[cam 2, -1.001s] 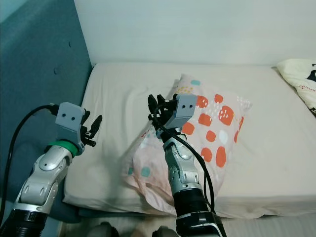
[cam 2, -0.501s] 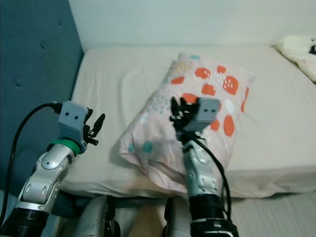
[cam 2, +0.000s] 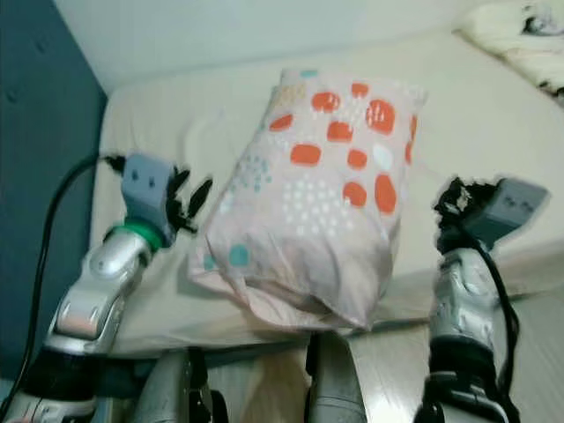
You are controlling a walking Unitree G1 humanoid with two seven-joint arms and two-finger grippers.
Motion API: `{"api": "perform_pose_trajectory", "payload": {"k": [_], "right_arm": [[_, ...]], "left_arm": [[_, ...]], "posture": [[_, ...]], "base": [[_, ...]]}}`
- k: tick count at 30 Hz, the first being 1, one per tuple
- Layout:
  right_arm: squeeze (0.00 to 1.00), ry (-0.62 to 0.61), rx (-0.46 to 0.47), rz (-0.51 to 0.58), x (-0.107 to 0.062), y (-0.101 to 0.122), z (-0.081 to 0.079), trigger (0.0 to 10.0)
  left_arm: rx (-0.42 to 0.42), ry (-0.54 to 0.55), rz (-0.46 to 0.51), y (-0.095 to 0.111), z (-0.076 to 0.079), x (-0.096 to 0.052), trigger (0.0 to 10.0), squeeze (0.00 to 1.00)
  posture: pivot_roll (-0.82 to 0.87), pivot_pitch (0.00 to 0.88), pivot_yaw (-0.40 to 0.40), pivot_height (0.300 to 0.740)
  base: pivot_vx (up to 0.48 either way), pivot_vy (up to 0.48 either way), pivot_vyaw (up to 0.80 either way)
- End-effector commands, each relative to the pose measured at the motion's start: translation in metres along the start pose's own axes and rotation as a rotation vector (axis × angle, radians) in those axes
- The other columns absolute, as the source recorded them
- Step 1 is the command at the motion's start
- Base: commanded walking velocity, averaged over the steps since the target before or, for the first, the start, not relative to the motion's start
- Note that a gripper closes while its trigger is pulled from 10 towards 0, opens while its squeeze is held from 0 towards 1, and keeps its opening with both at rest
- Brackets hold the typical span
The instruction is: Clean up the room
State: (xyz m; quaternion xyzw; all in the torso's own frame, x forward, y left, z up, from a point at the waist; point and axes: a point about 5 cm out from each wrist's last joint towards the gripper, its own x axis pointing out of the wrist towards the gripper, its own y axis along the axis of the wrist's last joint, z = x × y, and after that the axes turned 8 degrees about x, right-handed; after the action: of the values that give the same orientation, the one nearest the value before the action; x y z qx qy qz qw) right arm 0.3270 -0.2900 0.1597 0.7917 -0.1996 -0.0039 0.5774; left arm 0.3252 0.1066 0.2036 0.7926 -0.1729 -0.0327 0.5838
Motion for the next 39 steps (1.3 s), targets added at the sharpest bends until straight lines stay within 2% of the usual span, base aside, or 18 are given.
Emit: {"api": "perform_pose_trajectory", "payload": {"k": [1,3,6,8,14,15,17,19,23,26,28,30,31,32,33,36,38,39], "right_arm": [[0.0,-0.055,0.003,-0.035,0.0,-0.006,0.009,10.0],[0.0,-0.11,0.028,-0.104,0.001,-0.017,0.018,10.0],[0.0,-0.123,0.043,-0.145,0.001,-0.024,0.019,10.0],[0.0,-0.131,0.059,-0.217,0.0,-0.037,0.016,10.0],[0.0,-0.137,0.032,-0.272,-0.005,-0.05,0.013,10.0],[0.0,-0.142,-0.001,-0.298,-0.009,-0.057,0.015,10.0],[0.0,-0.143,-0.033,-0.316,-0.013,-0.061,0.017,10.0],[0.0,-0.141,-0.038,-0.323,-0.014,-0.063,0.017,10.0],[0.0,-0.129,-0.058,-0.356,-0.014,-0.069,0.013,10.0],[0.0,-0.123,-0.057,-0.361,-0.014,-0.07,0.011,10.0],[0.0,-0.075,-0.042,-0.384,-0.008,-0.071,0.001,10.0],[0.0,-0.075,-0.042,-0.384,-0.008,-0.071,0.001,10.0],[0.0,0.025,-0.031,-0.414,0.0,-0.071,-0.017,10.0],[0.0,0.025,-0.031,-0.414,0.0,-0.071,-0.017,10.0],[0.0,0.066,-0.033,-0.422,0.002,-0.071,-0.025,10.0],[0.0,0.161,-0.044,-0.436,0.012,-0.067,-0.047,10.0],[0.0,0.171,-0.047,-0.437,0.013,-0.066,-0.051,10.0],[0.0,0.19,-0.051,-0.432,0.016,-0.064,-0.056,10.0]], "left_arm": [[0.018,0.02,-0.051,-0.01,-0.001,0.004,10.0,0.0],[0.067,0.046,-0.081,-0.01,0.002,0.023,10.0,0.0],[0.097,0.06,-0.111,-0.015,0.003,0.032,10.0,0.0],[0.14,0.059,-0.21,-0.034,0.004,0.042,10.0,0.0],[0.197,0.077,-0.32,-0.057,0.007,0.047,10.0,0.0],[0.233,0.089,-0.367,-0.067,0.012,0.048,10.0,0.0],[0.286,0.079,-0.388,-0.073,0.019,0.048,10.0,0.0],[0.292,0.057,-0.394,-0.075,0.025,0.048,10.0,0.0],[0.206,-0.138,-0.358,-0.075,0.053,0.047,10.0,0.0],[0.177,-0.186,-0.337,-0.072,0.058,0.047,10.0,0.0],[0.081,-0.333,-0.261,-0.062,0.069,0.046,10.0,0.0],[0.081,-0.333,-0.261,-0.062,0.069,0.046,10.0,0.0],[0.006,-0.475,-0.199,-0.054,0.072,0.039,10.0,0.0],[0.006,-0.475,-0.199,-0.054,0.072,0.039,10.0,0.0],[-0.01,-0.518,-0.181,-0.053,0.073,0.037,10.0,0.0],[-0.036,-0.64,-0.145,-0.05,0.068,0.012,10.0,0.0],[-0.041,-0.663,-0.139,-0.049,0.068,0.007,10.0,0.0],[-0.06,-0.695,-0.133,-0.048,0.067,-0.005,10.0,0.0]], "posture": [[0.03,0.154,0.145,0.603],[0.04,0.202,0.144,0.603],[0.04,0.211,0.144,0.603],[0.02,0.245,0.14,0.603],[0.01,0.264,0.129,0.603],[0.0,0.278,0.126,0.603],[0.0,0.282,0.128,0.603],[-0.01,0.284,0.128,0.603],[0.01,0.296,0.129,0.603],[0.01,0.296,0.129,0.603],[0.03,0.299,0.118,0.603],[0.03,0.299,0.118,0.603],[0.06,0.304,0.105,0.603],[0.06,0.304,0.105,0.603],[0.06,0.304,0.105,0.603],[0.08,0.311,0.091,0.603],[0.08,0.311,0.091,0.603],[0.1,0.319,0.083,0.603]], "base": [[0.0,0.0,0.0],[0.0,0.0,0.0],[0.0,0.0,0.0],[0.0,0.0,0.0],[0.0,0.0,0.0],[0.0,0.0,0.0],[0.0,0.0,0.0],[0.0,0.0,0.0],[0.0,0.0,0.0],[0.0,0.0,0.0],[0.0,0.0,0.0],[0.0,0.0,0.0],[0.0,0.0,0.0],[0.0,0.0,0.0],[0.0,0.0,0.0],[0.0,0.0,0.0],[0.0,0.0,0.0],[0.0,0.0,0.0]]}}
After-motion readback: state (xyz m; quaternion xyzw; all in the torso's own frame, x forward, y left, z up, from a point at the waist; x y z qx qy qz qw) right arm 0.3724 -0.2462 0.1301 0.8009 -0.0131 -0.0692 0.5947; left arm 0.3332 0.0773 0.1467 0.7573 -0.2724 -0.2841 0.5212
